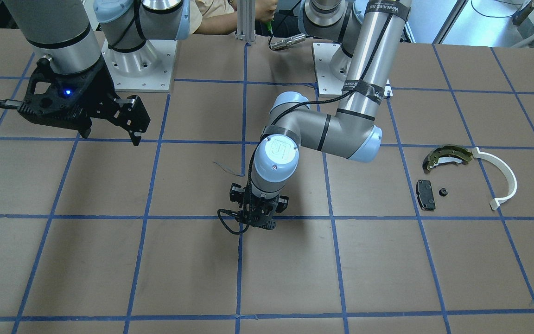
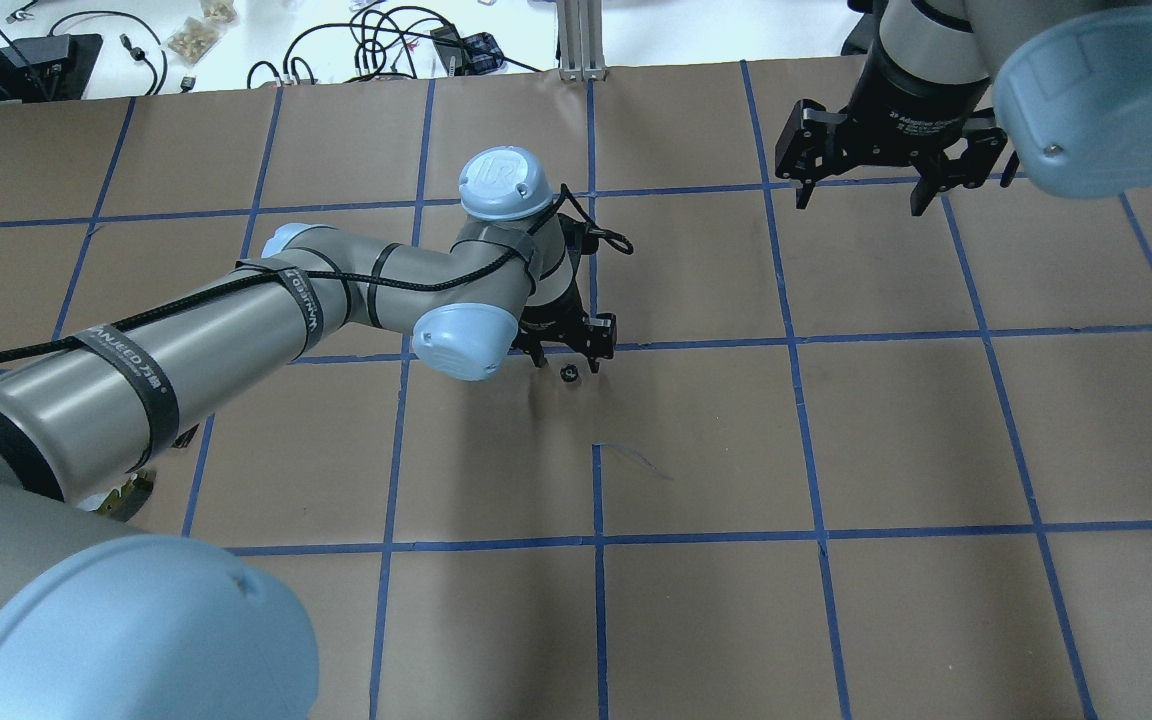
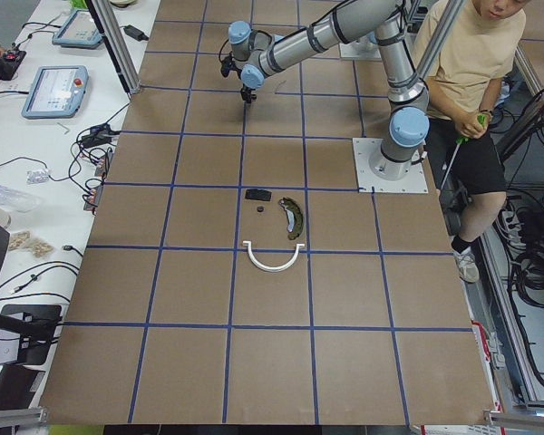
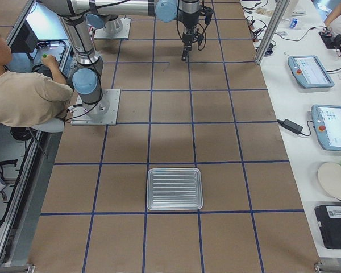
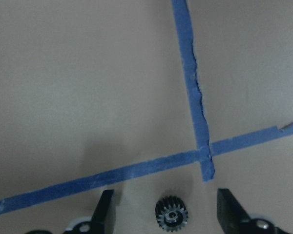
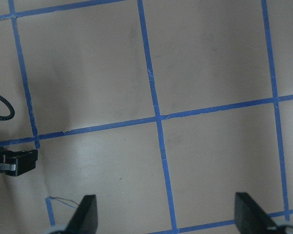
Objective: Place bearing gear from tray to pile
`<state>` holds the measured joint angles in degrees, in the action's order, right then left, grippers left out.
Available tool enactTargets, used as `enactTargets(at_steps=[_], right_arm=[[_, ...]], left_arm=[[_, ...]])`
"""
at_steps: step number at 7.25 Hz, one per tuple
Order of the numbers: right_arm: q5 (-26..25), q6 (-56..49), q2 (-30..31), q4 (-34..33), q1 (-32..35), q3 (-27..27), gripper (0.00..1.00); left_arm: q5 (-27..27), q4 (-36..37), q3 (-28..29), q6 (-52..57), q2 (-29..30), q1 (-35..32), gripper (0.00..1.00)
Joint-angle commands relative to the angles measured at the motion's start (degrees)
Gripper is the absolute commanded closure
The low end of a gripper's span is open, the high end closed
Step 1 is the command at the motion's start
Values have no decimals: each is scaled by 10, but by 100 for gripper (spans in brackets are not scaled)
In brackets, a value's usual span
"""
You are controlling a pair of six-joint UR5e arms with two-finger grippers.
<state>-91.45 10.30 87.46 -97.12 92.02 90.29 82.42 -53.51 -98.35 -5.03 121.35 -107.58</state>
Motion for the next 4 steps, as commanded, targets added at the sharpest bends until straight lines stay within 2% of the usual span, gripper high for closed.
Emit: enactTargets(at_steps=[1,2,4], right_arm=[[2,-2,0,1,0,1,0],[4,-2,-1,1,0,1,0],[4,-2,-1,1,0,1,0]], left_arm=[[-1,0,1,4,0,-3,66],[3,0,1,10,0,-3,100],[6,-1,1,21,0,-3,100]])
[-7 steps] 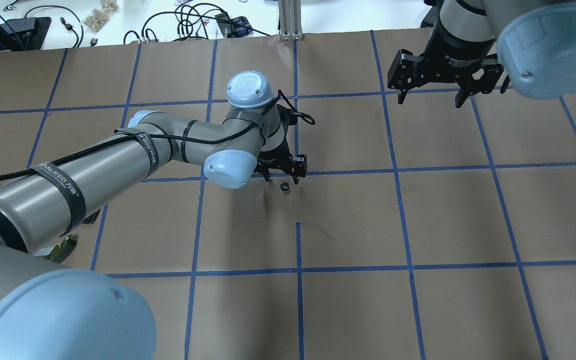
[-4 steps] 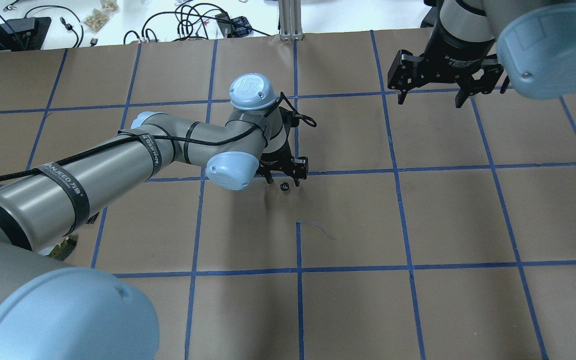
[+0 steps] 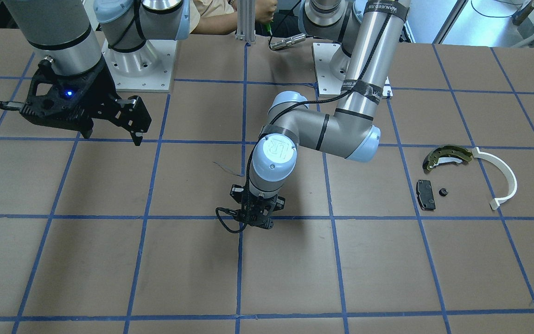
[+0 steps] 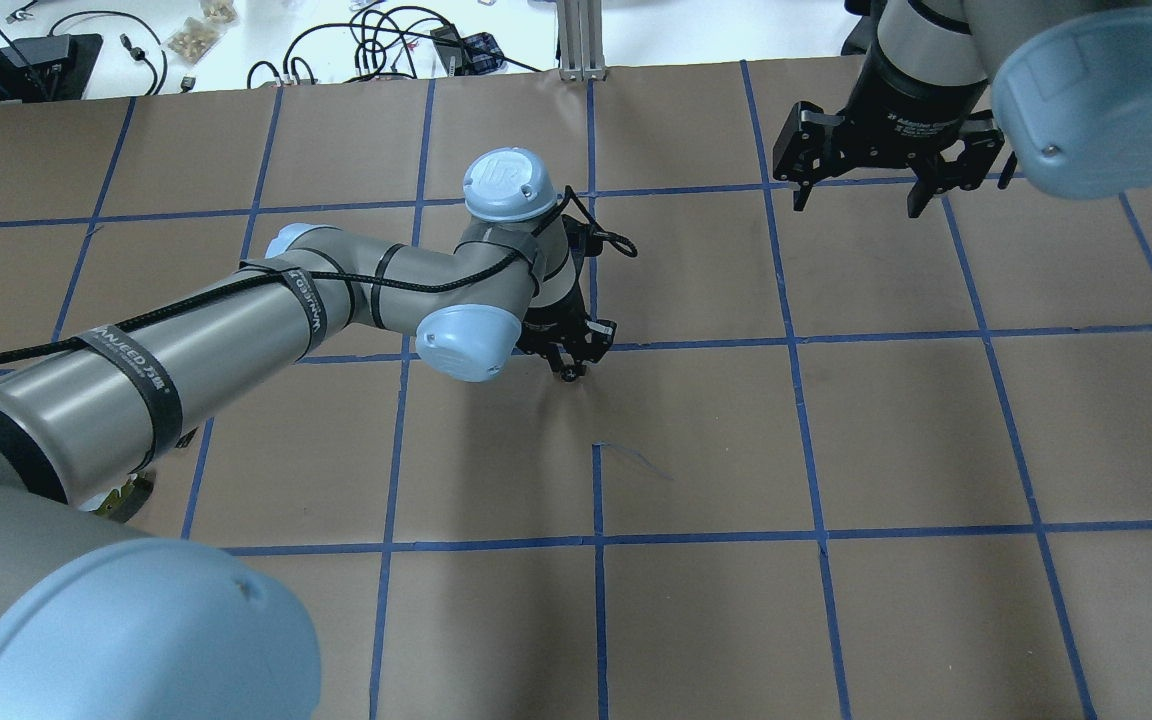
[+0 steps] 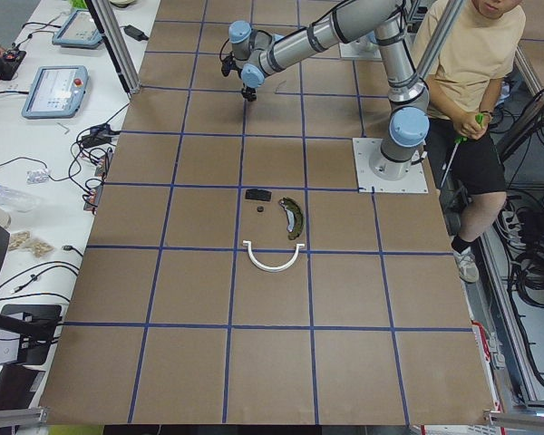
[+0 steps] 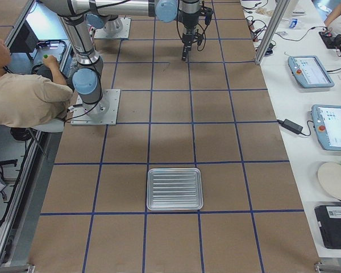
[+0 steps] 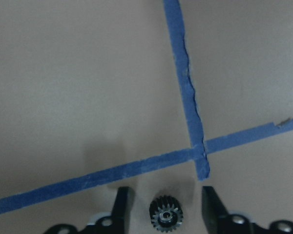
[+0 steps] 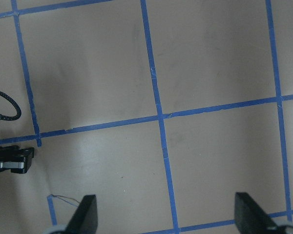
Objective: Place bearing gear from tray to pile
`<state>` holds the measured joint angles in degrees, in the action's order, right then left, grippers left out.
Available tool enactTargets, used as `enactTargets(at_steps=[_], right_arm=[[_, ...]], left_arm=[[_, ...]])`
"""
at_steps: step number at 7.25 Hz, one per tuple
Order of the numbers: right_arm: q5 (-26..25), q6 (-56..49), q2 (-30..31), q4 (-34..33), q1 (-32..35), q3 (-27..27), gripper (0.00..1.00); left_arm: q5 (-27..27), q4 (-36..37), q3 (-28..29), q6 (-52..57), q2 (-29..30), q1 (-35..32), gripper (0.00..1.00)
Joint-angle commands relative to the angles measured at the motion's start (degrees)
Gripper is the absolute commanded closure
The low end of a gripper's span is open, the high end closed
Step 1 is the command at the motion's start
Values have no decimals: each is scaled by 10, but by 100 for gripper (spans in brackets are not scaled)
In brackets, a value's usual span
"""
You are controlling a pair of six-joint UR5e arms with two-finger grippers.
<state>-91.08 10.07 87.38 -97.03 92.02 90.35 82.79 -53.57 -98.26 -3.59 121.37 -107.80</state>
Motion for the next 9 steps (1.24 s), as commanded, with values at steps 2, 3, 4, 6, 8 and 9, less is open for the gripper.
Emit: enactTargets(at_steps=[2,3,4,6,8,9], right_arm=[[0,0,0,1,0,0,0],[1,0,0,1,0,0,0],[2,0,0,1,0,0,0],[2,0,-1,1,0,1,0],[1,0,-1,1,0,1,0],[2,0,-1,1,0,0,0]], left_arm=[[3,-1,6,26,-7,1,100],[2,-9,13,38,-17,11,100],[3,-40,24,52,-24,38,100],[10,-160,80,100,-49,147,100],[38,-207,121,150,-59,255,100],[76,-206,123,210,-60,300,100]])
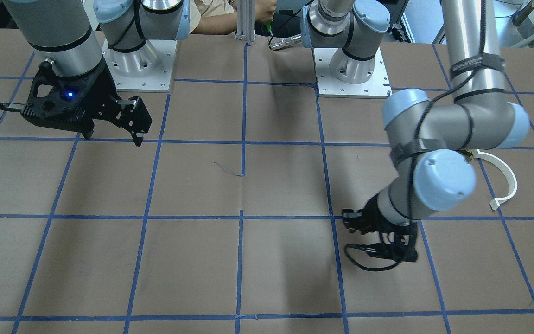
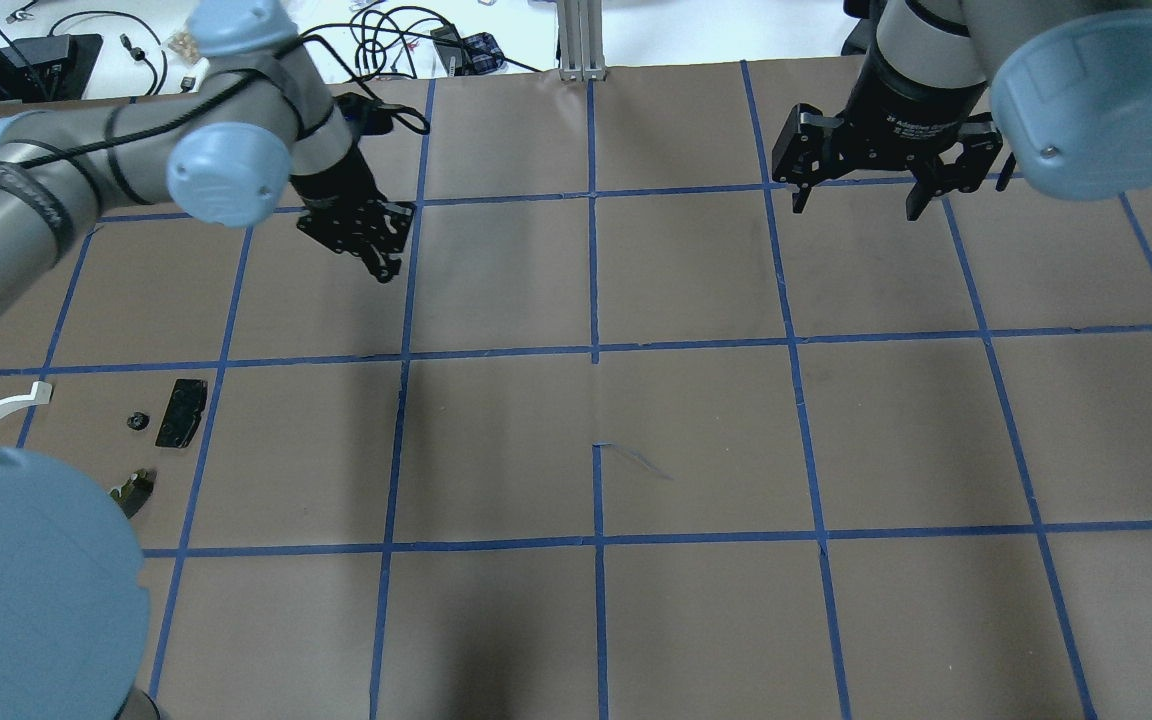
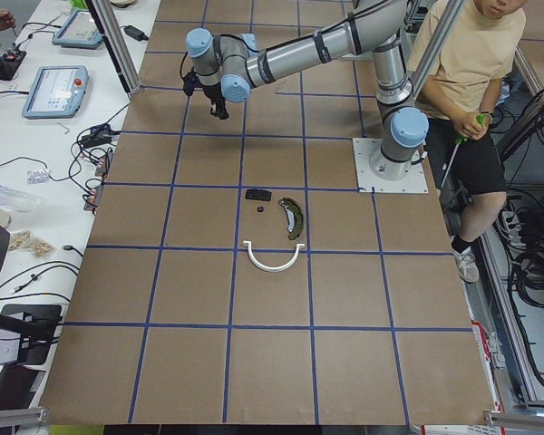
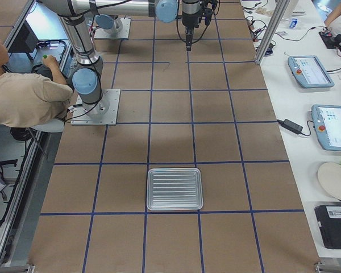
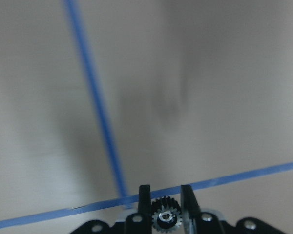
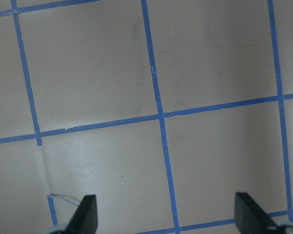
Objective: Place bearing gear from tray to pile
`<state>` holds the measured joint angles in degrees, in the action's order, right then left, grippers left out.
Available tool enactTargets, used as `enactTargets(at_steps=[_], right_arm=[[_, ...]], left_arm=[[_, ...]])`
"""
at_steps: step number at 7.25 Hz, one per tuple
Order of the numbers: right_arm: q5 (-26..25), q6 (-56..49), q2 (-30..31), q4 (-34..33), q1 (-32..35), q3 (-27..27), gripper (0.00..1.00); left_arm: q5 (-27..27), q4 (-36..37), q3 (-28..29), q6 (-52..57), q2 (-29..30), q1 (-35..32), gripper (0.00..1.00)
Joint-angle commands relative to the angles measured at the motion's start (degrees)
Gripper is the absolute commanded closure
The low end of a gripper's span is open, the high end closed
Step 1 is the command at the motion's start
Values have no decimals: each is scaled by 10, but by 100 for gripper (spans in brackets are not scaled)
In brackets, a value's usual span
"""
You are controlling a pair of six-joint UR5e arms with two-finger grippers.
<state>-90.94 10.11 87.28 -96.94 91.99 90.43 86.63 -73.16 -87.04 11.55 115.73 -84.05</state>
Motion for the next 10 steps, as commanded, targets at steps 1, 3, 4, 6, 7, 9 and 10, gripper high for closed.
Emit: enactTargets(at_steps=[1,3,4,6,7,9,10], right_arm=[[1,0,0,0,0,-1,0],[1,0,-1,-1,0,-1,0],[1,0,-1,0,0,-1,0],[1,0,-1,0,0,0,0],[1,-1,-1,0,0,0,0],[1,-1,-1,0,0,0,0],[1,-1,-1,0,0,0,0]], left_arm=[[49,-8,-2,117,0,120,100],[52,-9,-13,183,6,211,100],[52,-7,-23,206,10,236,100],[57,8,-60,239,11,278,100],[61,22,-78,245,11,288,100],[72,34,-100,259,5,305,100],[72,35,-114,259,0,305,100]])
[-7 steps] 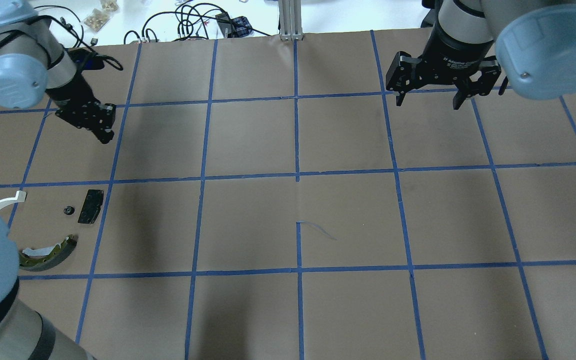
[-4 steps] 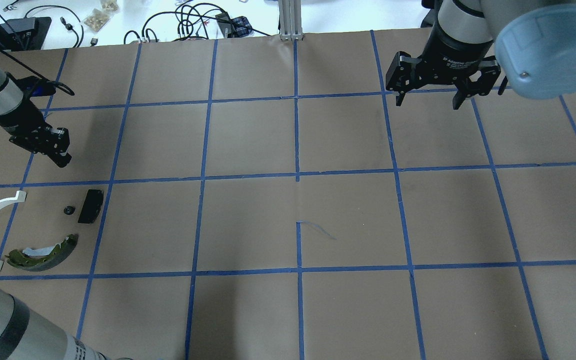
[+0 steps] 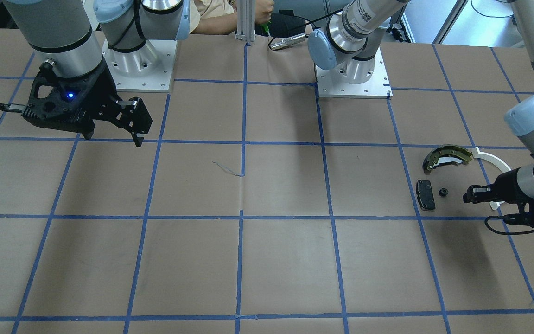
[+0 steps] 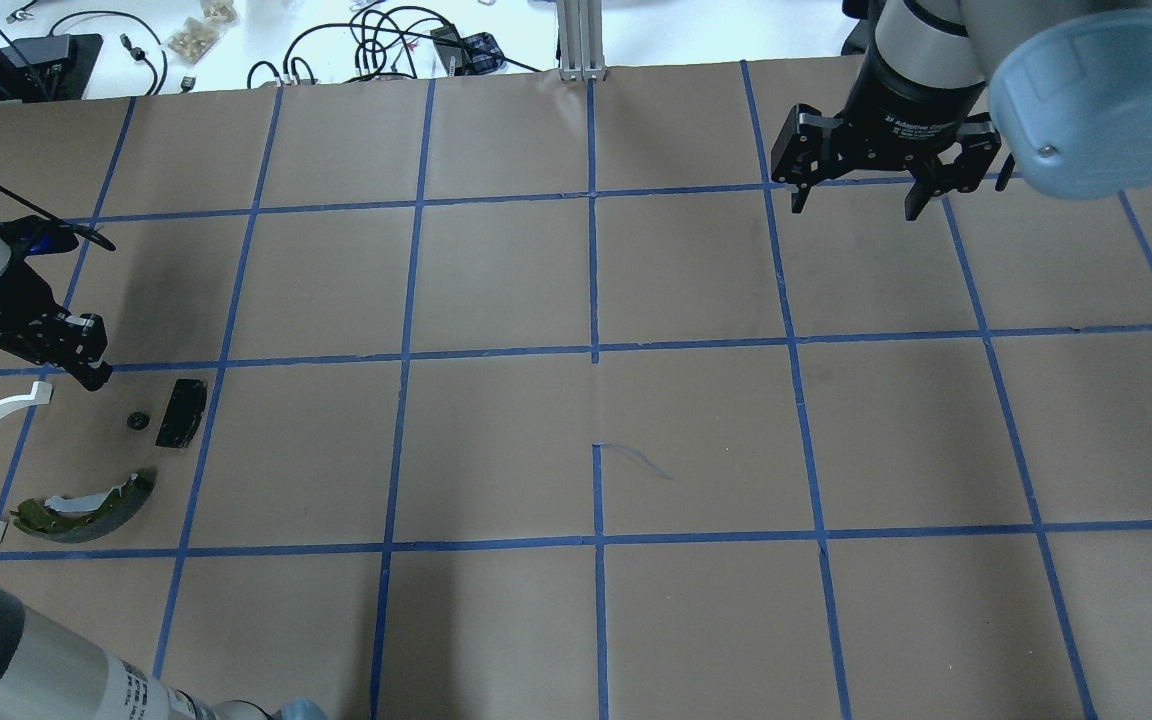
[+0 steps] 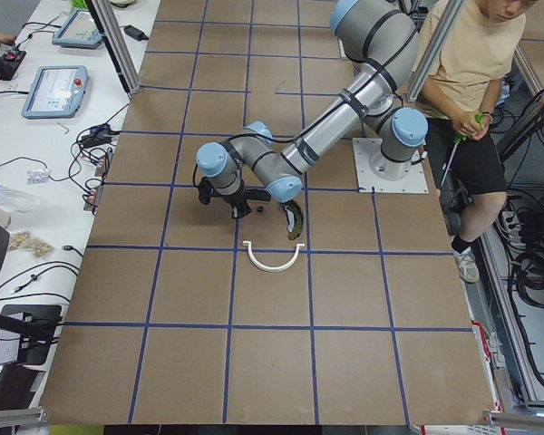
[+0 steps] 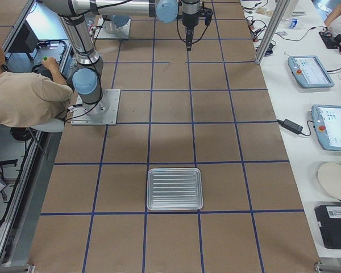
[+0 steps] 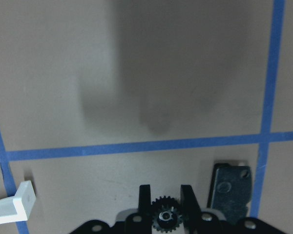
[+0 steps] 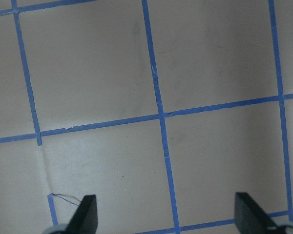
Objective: Place bearing gear from tray to pile
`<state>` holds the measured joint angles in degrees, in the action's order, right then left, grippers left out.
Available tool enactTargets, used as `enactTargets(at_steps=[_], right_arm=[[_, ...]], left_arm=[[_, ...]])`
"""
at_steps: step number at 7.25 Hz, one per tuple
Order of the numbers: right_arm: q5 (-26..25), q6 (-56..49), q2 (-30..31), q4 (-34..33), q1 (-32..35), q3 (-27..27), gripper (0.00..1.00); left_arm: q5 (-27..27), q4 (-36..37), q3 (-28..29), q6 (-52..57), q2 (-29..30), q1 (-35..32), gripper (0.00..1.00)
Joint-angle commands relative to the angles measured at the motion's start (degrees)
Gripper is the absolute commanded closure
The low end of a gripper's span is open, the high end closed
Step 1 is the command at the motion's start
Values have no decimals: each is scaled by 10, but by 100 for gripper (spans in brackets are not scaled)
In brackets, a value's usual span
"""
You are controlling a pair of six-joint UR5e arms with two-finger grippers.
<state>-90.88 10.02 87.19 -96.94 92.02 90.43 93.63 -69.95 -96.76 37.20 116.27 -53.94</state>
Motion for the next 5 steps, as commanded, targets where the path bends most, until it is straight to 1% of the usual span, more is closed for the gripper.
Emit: enactTargets(at_steps=[1,5], right_arm=[[0,0,0,1,0,0,0],[0,-1,3,1,0,6,0]], left_arm=[[1,3,-26,2,-8,6,100],[7,3,-39,2,-7,10,100]])
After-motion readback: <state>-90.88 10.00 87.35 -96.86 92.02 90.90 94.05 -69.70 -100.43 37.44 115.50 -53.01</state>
